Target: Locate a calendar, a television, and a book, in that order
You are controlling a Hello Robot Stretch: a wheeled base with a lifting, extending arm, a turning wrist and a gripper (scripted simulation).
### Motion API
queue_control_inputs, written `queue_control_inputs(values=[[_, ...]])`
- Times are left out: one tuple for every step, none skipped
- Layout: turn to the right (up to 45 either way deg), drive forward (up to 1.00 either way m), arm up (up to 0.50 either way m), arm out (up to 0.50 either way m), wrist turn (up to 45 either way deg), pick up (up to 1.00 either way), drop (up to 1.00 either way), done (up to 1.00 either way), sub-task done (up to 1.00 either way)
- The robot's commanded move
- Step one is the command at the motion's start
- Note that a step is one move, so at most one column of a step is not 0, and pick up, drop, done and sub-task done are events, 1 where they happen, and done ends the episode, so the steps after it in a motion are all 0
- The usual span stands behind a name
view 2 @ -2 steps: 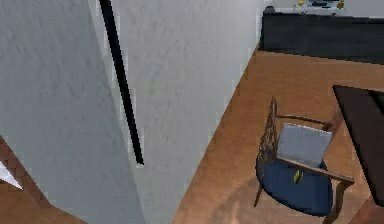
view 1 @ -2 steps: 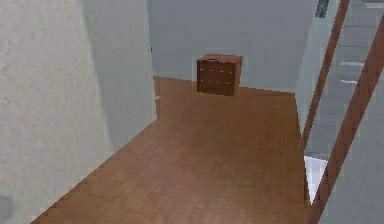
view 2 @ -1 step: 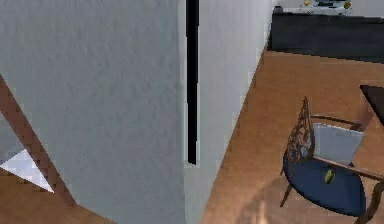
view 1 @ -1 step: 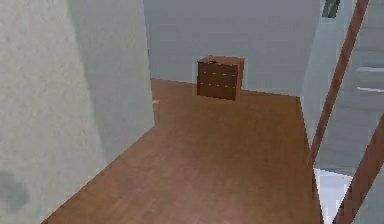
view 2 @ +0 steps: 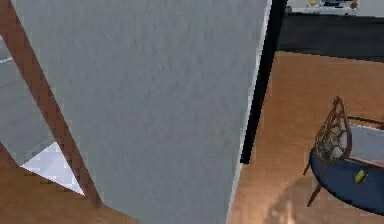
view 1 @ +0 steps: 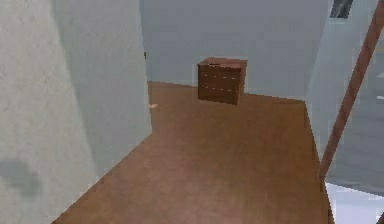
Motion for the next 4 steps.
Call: queue_control_inputs(values=[[33.0,0.00,0.00,0.00,0.0,0.00,0.00,0.00,0.00],[0.0,1.00,0.00,0.00,0.0,0.00,0.00,0.00,0.00],[0.0,0.15,0.00,0.00,0.0,0.00,0.00,0.00,0.00],[45.0,0.00,0.00,0.00,0.0,0.00,0.00,0.00,0.00]])
